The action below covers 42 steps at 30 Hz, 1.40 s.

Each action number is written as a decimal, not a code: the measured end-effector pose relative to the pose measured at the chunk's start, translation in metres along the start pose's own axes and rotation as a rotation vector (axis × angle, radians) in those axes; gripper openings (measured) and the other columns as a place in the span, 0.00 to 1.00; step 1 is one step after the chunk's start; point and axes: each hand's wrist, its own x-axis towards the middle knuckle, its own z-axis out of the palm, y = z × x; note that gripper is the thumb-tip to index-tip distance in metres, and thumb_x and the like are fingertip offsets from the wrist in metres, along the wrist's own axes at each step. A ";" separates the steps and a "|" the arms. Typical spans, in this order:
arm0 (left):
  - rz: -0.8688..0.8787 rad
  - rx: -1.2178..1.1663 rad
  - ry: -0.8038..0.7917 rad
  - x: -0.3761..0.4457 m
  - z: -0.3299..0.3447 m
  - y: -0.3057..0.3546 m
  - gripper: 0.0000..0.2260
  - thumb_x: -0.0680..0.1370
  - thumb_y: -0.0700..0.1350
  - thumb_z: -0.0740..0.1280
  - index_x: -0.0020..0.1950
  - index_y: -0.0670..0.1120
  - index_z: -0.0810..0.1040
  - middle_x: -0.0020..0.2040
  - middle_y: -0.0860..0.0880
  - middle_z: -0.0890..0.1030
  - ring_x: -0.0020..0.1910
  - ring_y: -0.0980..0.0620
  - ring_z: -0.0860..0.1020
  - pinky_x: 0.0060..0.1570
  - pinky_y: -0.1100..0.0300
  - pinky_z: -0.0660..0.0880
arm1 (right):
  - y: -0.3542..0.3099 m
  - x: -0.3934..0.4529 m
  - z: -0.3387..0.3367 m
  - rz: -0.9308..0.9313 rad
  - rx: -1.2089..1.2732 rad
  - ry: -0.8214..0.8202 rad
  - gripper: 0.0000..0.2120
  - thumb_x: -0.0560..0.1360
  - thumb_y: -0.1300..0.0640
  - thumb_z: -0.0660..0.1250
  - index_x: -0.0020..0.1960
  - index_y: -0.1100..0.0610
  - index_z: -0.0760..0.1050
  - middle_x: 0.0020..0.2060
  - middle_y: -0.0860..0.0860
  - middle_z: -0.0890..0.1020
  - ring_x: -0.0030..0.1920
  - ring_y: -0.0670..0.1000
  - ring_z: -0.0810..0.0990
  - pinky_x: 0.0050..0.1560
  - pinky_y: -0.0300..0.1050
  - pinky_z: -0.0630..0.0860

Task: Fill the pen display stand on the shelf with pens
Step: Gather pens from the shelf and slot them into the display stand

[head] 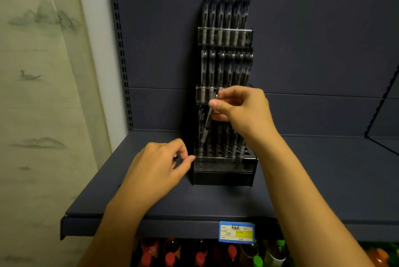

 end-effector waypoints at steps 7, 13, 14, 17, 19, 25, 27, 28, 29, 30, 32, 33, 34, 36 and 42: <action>-0.012 0.006 -0.014 -0.003 -0.001 0.000 0.09 0.76 0.53 0.71 0.40 0.56 0.74 0.25 0.58 0.68 0.26 0.58 0.72 0.31 0.66 0.65 | 0.009 0.000 0.009 0.006 -0.151 -0.005 0.06 0.73 0.61 0.77 0.46 0.55 0.82 0.39 0.54 0.85 0.41 0.50 0.87 0.45 0.47 0.86; -0.015 0.019 -0.015 -0.003 -0.001 0.002 0.10 0.76 0.52 0.72 0.40 0.56 0.73 0.25 0.58 0.67 0.26 0.58 0.71 0.31 0.67 0.63 | 0.007 0.000 0.012 -0.031 -0.233 -0.029 0.06 0.73 0.59 0.77 0.48 0.56 0.82 0.39 0.52 0.85 0.40 0.47 0.87 0.45 0.45 0.85; -0.018 0.020 -0.017 -0.003 -0.001 0.002 0.10 0.76 0.53 0.72 0.40 0.56 0.73 0.25 0.58 0.67 0.26 0.58 0.71 0.31 0.67 0.63 | 0.007 0.000 0.012 -0.038 -0.248 -0.032 0.06 0.73 0.58 0.77 0.48 0.56 0.83 0.39 0.51 0.85 0.39 0.47 0.87 0.45 0.45 0.85; -0.017 0.019 -0.025 -0.003 0.000 0.002 0.09 0.76 0.53 0.72 0.40 0.56 0.73 0.25 0.58 0.68 0.26 0.58 0.71 0.31 0.66 0.64 | 0.007 0.001 0.014 -0.046 -0.313 -0.036 0.06 0.73 0.57 0.78 0.47 0.56 0.83 0.38 0.51 0.86 0.38 0.47 0.87 0.46 0.46 0.85; -0.022 0.016 -0.033 -0.003 0.000 0.002 0.09 0.76 0.53 0.72 0.40 0.56 0.74 0.25 0.58 0.68 0.26 0.58 0.72 0.31 0.65 0.66 | 0.010 -0.001 0.017 -0.039 -0.392 -0.064 0.07 0.73 0.56 0.78 0.47 0.56 0.83 0.39 0.51 0.86 0.39 0.47 0.86 0.48 0.47 0.85; -0.032 -0.001 -0.033 -0.004 0.001 0.003 0.09 0.76 0.53 0.72 0.40 0.56 0.73 0.25 0.56 0.69 0.27 0.57 0.72 0.31 0.63 0.66 | 0.025 -0.011 0.025 -0.007 -0.509 -0.096 0.09 0.72 0.54 0.79 0.46 0.56 0.82 0.38 0.51 0.85 0.41 0.48 0.85 0.50 0.49 0.84; -0.038 -0.011 -0.032 -0.005 0.000 0.003 0.08 0.76 0.53 0.72 0.42 0.56 0.74 0.25 0.56 0.69 0.27 0.56 0.73 0.31 0.63 0.67 | 0.022 -0.012 0.023 -0.026 -0.586 -0.087 0.09 0.72 0.52 0.78 0.46 0.55 0.82 0.37 0.50 0.84 0.42 0.49 0.85 0.51 0.48 0.83; -0.044 -0.020 -0.033 -0.005 0.000 0.003 0.08 0.76 0.54 0.71 0.43 0.56 0.74 0.25 0.55 0.69 0.28 0.55 0.73 0.31 0.62 0.69 | 0.020 -0.012 0.022 -0.034 -0.639 -0.093 0.10 0.72 0.50 0.78 0.46 0.55 0.83 0.37 0.50 0.83 0.44 0.50 0.84 0.51 0.48 0.82; -0.053 -0.031 -0.033 -0.005 -0.001 0.003 0.07 0.76 0.54 0.71 0.44 0.56 0.74 0.26 0.55 0.70 0.29 0.55 0.74 0.32 0.61 0.70 | 0.019 -0.013 0.021 -0.035 -0.699 -0.108 0.11 0.72 0.48 0.78 0.45 0.56 0.84 0.37 0.50 0.83 0.45 0.51 0.84 0.51 0.48 0.82; -0.063 -0.043 -0.033 -0.005 -0.001 0.003 0.07 0.76 0.54 0.71 0.45 0.56 0.73 0.26 0.54 0.71 0.31 0.54 0.75 0.32 0.61 0.71 | 0.018 -0.014 0.020 -0.025 -0.761 -0.127 0.13 0.72 0.45 0.78 0.43 0.56 0.84 0.37 0.51 0.83 0.46 0.52 0.84 0.50 0.48 0.82; -0.078 -0.057 -0.032 -0.005 -0.002 0.003 0.08 0.76 0.54 0.70 0.48 0.57 0.72 0.27 0.54 0.71 0.32 0.54 0.75 0.34 0.60 0.72 | 0.018 -0.019 0.019 -0.008 -0.853 -0.150 0.16 0.71 0.42 0.77 0.41 0.56 0.84 0.36 0.52 0.83 0.45 0.52 0.83 0.47 0.47 0.81; -0.083 -0.057 -0.028 -0.005 -0.003 0.004 0.08 0.76 0.54 0.70 0.49 0.57 0.72 0.28 0.54 0.72 0.31 0.55 0.75 0.34 0.59 0.73 | 0.017 -0.023 0.018 -0.019 -0.860 -0.155 0.16 0.71 0.42 0.77 0.39 0.55 0.83 0.35 0.52 0.83 0.44 0.52 0.82 0.45 0.46 0.80; -0.091 -0.054 -0.024 -0.005 -0.003 0.005 0.08 0.76 0.54 0.70 0.50 0.57 0.72 0.28 0.54 0.72 0.31 0.55 0.75 0.34 0.58 0.73 | 0.014 -0.027 0.017 -0.040 -0.838 -0.172 0.15 0.71 0.42 0.77 0.38 0.53 0.83 0.35 0.50 0.83 0.43 0.50 0.82 0.45 0.44 0.79; -0.122 -0.044 -0.025 -0.003 -0.003 0.007 0.09 0.76 0.53 0.70 0.51 0.57 0.72 0.28 0.54 0.73 0.31 0.55 0.75 0.33 0.56 0.73 | 0.005 -0.038 0.016 -0.088 -0.732 -0.303 0.10 0.71 0.45 0.78 0.41 0.51 0.84 0.36 0.46 0.84 0.41 0.44 0.82 0.45 0.40 0.79; -0.186 0.015 -0.134 0.001 -0.002 0.015 0.09 0.76 0.49 0.66 0.50 0.55 0.66 0.37 0.54 0.75 0.36 0.53 0.75 0.30 0.59 0.63 | 0.004 -0.056 0.024 -0.179 -0.608 -0.579 0.08 0.71 0.51 0.79 0.47 0.52 0.84 0.38 0.47 0.84 0.41 0.44 0.82 0.44 0.33 0.76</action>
